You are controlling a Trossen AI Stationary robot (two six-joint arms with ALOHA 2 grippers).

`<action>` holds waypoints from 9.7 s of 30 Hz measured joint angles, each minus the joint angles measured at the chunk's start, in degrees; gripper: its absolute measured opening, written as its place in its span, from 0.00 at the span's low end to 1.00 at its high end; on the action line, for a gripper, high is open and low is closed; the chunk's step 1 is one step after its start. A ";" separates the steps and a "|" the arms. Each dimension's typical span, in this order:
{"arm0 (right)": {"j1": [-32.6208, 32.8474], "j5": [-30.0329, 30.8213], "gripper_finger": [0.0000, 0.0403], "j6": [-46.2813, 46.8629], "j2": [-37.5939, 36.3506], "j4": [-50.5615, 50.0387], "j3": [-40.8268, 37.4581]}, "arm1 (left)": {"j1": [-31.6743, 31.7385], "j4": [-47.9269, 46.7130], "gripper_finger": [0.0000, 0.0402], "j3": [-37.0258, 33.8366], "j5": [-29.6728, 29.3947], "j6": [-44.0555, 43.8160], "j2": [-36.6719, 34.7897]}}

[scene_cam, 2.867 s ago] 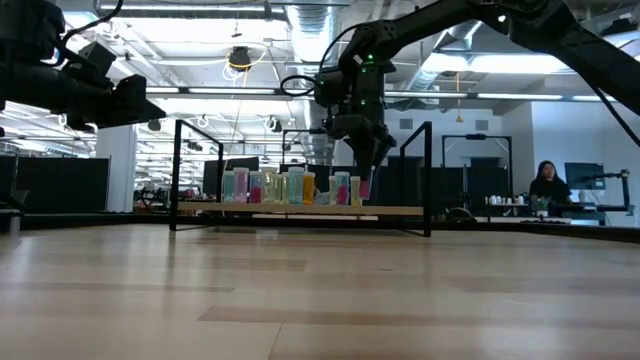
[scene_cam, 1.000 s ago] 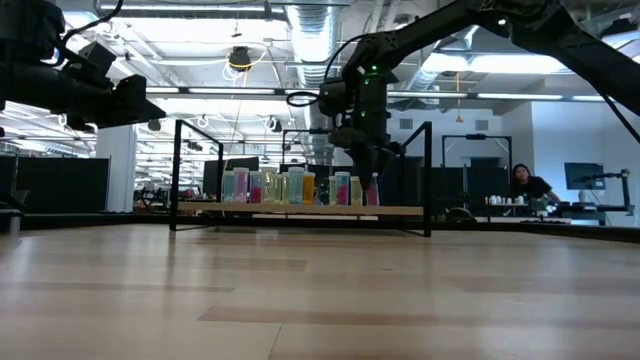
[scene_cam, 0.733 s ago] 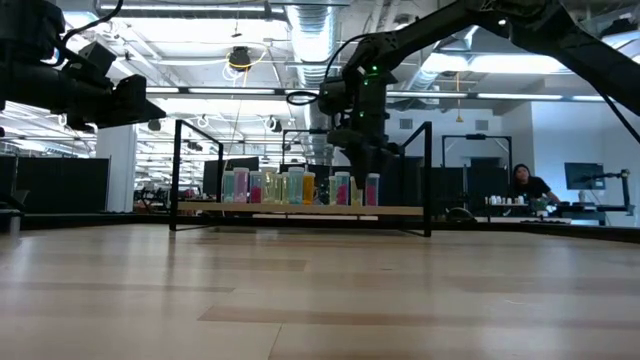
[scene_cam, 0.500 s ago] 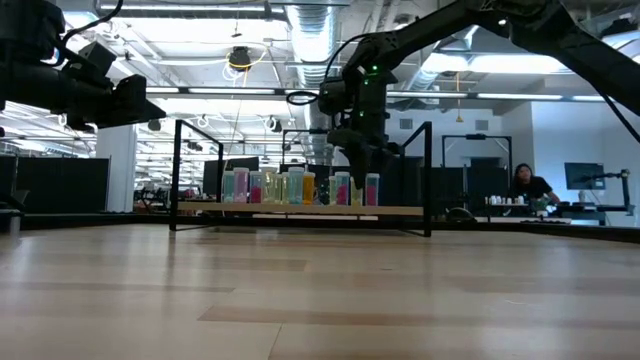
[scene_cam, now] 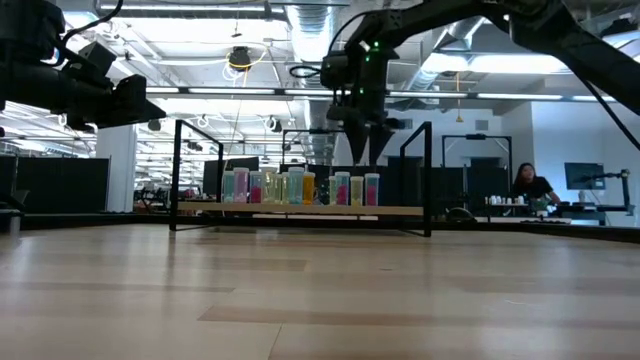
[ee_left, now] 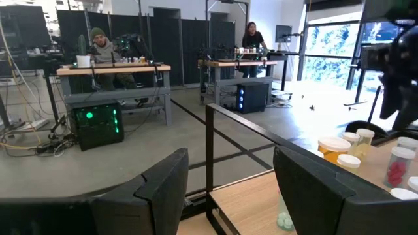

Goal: Pick and place medicine bottles onto shelf by color
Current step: Put the red pill bottle on the shelf

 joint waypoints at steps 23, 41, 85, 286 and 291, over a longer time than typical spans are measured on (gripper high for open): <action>10.81 0.11 0.38 25.93 -12.61 -13.53 7.34 | -0.01 -0.01 0.53 -0.02 -0.04 0.00 -0.01; 24.21 -9.39 0.18 58.95 -18.44 -13.63 -14.51 | -0.01 -0.01 0.53 0.00 0.00 0.00 -0.01; 83.05 -10.24 0.20 147.64 -32.17 6.53 -45.36 | 0.01 -0.01 0.53 0.00 0.00 0.00 0.01; 9.01 -5.84 0.35 10.45 -2.21 0.66 -11.41 | 0.01 -0.01 0.53 0.00 0.13 0.00 0.01; 8.94 -5.83 0.37 10.42 -2.21 1.54 -11.41 | 0.01 0.00 0.53 0.00 0.13 0.00 0.01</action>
